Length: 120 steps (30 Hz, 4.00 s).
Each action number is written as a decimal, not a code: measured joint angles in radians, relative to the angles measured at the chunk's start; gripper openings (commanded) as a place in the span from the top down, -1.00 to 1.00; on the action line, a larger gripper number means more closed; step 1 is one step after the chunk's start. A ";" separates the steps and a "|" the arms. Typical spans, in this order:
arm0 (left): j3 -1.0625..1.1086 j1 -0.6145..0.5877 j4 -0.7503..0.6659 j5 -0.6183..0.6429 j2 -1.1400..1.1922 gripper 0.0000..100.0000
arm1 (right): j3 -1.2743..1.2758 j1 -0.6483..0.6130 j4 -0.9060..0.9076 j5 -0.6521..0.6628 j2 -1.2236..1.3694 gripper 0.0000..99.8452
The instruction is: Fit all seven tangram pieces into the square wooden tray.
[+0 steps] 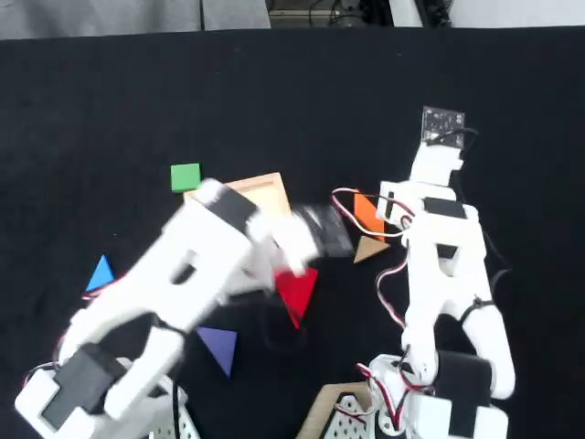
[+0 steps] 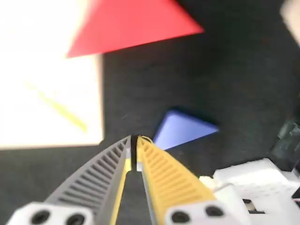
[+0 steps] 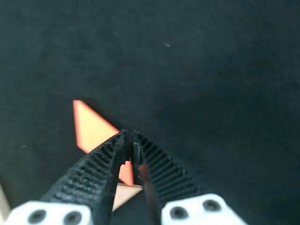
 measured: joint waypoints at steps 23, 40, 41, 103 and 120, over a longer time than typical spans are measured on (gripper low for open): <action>0.330 0.064 -0.700 0.370 0.000 0.57 | -0.344 0.310 0.037 -0.163 0.354 0.98; 0.370 0.176 -0.931 0.361 0.011 0.64 | -0.347 0.310 0.040 -0.163 0.362 0.98; 0.387 0.176 -0.953 0.361 0.021 0.61 | -0.347 0.310 0.040 -0.163 0.362 0.98; 0.072 0.084 -0.522 -0.505 0.249 0.31 | -0.347 0.299 0.043 -0.144 0.362 0.98; 0.021 0.066 -0.574 -0.540 0.358 0.31 | -0.347 0.298 0.043 -0.114 0.362 0.98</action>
